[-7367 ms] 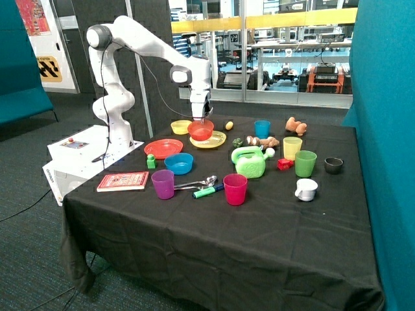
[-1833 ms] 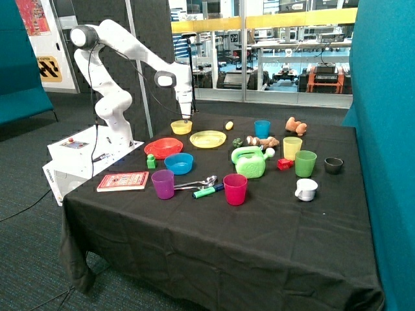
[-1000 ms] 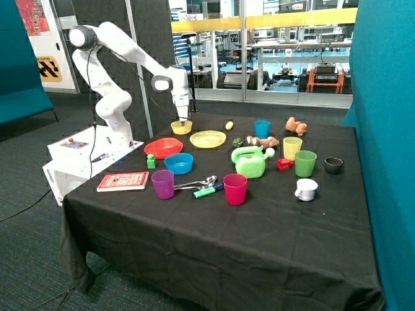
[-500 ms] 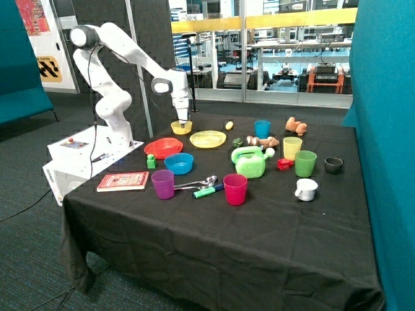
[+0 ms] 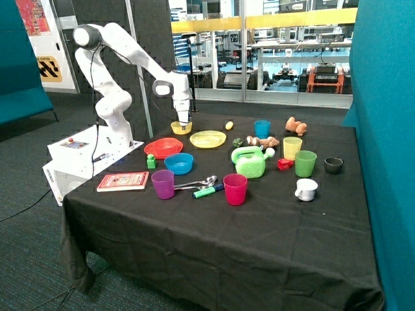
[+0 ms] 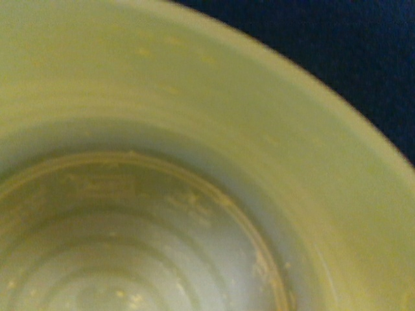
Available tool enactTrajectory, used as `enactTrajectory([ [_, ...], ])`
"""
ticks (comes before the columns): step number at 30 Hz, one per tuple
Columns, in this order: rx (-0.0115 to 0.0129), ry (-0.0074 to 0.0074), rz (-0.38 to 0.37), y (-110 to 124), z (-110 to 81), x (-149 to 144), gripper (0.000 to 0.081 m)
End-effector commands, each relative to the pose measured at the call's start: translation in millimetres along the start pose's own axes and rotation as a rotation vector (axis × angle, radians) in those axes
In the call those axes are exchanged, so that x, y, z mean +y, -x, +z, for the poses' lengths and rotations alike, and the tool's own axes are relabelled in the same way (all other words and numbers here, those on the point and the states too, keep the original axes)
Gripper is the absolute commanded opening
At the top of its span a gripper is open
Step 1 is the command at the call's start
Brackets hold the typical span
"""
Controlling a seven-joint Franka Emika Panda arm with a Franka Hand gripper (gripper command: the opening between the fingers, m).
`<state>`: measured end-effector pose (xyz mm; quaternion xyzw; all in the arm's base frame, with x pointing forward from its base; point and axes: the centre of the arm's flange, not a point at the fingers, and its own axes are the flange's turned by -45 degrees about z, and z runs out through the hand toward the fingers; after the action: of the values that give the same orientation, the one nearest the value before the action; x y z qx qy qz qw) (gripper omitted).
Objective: Place the bowls on the appropriate plate
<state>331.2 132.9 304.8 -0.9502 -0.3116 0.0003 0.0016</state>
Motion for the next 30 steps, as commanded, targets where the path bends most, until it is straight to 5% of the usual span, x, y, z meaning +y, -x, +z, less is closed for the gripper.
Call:
enactTrajectory([
  [1,-0.0005,0.0032,0.012,5,6.5,-2,0.0408],
  [8,-0.0005,0.0032,0.018,8,7.3,-5,0.0317],
  [11,-0.0005,0.0032,0.023,9,7.2,-4,0.022],
  [12,-0.0004,0.0032,0.031,9,7.0,-3,0.011],
  [14,-0.0004,0.0032,0.035,9,7.0,-2,0.0028],
  [30,-0.0004,0.0032,0.046,15,9.0,3,0.0],
])
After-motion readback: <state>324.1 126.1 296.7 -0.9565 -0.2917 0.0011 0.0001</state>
